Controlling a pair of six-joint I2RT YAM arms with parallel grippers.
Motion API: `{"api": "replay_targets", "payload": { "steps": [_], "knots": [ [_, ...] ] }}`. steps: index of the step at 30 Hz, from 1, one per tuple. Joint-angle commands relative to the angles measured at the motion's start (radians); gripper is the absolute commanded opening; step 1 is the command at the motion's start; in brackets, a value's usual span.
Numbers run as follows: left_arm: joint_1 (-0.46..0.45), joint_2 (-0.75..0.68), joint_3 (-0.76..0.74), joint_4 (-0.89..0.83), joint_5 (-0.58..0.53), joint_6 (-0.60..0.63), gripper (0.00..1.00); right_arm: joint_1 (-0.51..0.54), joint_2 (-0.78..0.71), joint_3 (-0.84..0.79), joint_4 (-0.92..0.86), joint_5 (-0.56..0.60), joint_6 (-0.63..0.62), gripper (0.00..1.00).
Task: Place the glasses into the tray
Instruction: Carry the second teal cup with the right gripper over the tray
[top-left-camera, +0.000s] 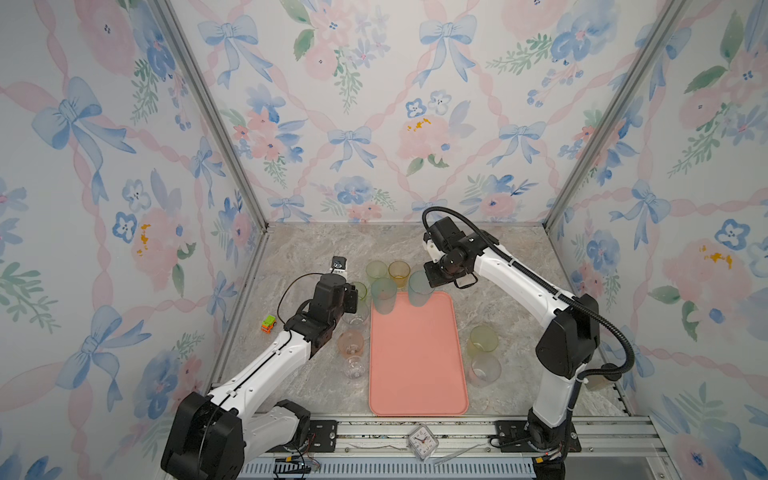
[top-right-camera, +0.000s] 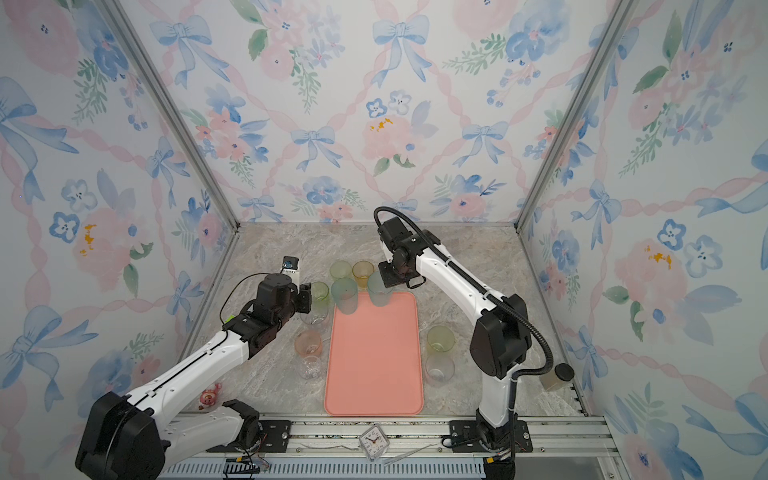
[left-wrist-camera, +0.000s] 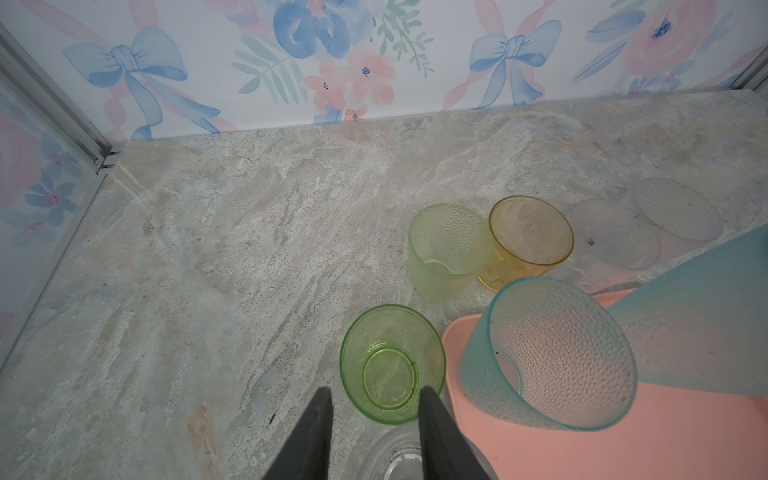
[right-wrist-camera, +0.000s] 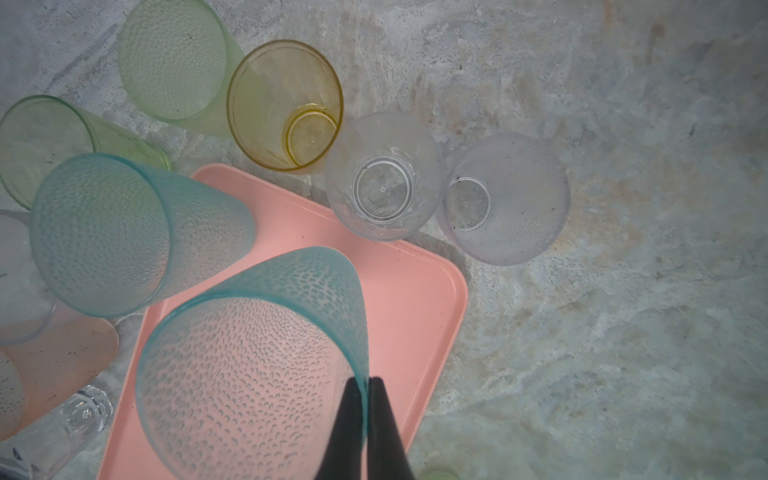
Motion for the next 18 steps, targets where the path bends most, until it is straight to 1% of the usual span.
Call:
{"api": "replay_targets", "payload": {
  "steps": [1, 18],
  "knots": [
    [-0.005, -0.01, 0.028, 0.015, -0.011, 0.018, 0.37, 0.009, 0.034, 0.053, -0.041, -0.008, -0.011, 0.04],
    [-0.004, -0.007, 0.029, 0.016, -0.014, 0.035, 0.37, 0.032, 0.148, 0.14, -0.078, -0.019, -0.015, 0.04]
  ]
}}
